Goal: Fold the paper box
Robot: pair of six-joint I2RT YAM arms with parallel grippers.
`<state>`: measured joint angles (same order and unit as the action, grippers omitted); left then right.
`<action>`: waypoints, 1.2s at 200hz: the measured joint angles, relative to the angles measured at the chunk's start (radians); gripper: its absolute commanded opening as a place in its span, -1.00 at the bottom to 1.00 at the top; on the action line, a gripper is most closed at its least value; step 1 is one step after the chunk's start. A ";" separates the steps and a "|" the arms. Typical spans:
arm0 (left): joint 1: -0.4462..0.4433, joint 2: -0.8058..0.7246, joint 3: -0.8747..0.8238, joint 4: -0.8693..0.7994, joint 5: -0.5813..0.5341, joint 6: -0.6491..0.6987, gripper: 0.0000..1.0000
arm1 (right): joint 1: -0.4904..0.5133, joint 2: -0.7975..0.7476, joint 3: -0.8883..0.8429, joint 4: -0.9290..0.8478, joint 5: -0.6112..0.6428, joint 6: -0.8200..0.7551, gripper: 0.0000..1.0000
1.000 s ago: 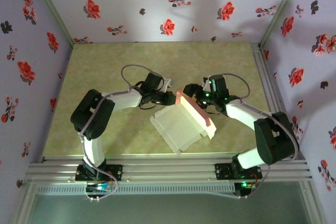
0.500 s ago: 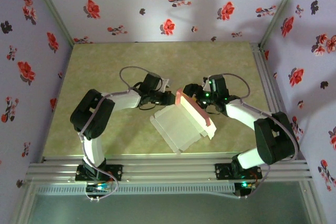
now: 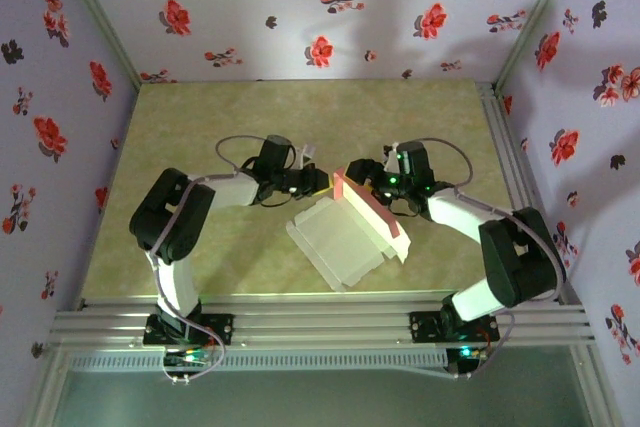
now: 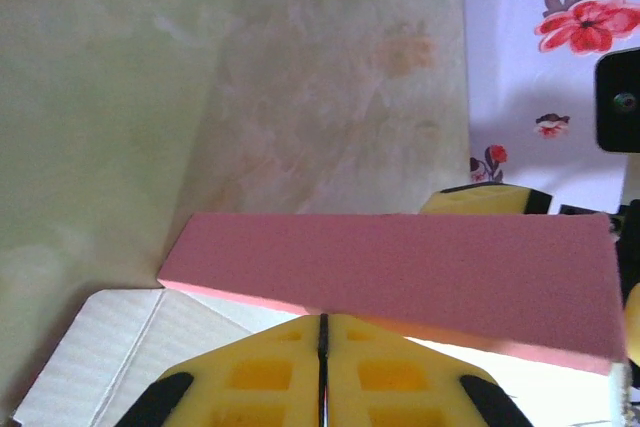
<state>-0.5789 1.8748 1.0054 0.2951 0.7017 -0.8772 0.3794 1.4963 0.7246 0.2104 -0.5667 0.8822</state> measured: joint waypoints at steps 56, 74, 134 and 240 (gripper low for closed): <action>0.001 0.000 0.004 -0.003 0.025 -0.031 -0.84 | 0.000 0.011 -0.022 0.062 -0.026 -0.011 0.60; 0.001 0.004 0.005 -0.003 0.026 -0.038 -0.84 | 0.000 0.011 -0.042 0.095 -0.037 -0.011 0.59; -0.006 0.012 0.007 0.027 0.017 -0.072 -0.85 | 0.001 0.011 -0.090 0.179 -0.051 -0.009 0.58; -0.013 0.012 0.006 0.026 -0.005 -0.066 -0.87 | 0.016 -0.122 0.023 -0.176 0.004 -0.189 0.65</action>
<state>-0.5919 1.8870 1.0115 0.3210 0.6971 -0.9436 0.3950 1.3739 0.7475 0.0345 -0.5625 0.6930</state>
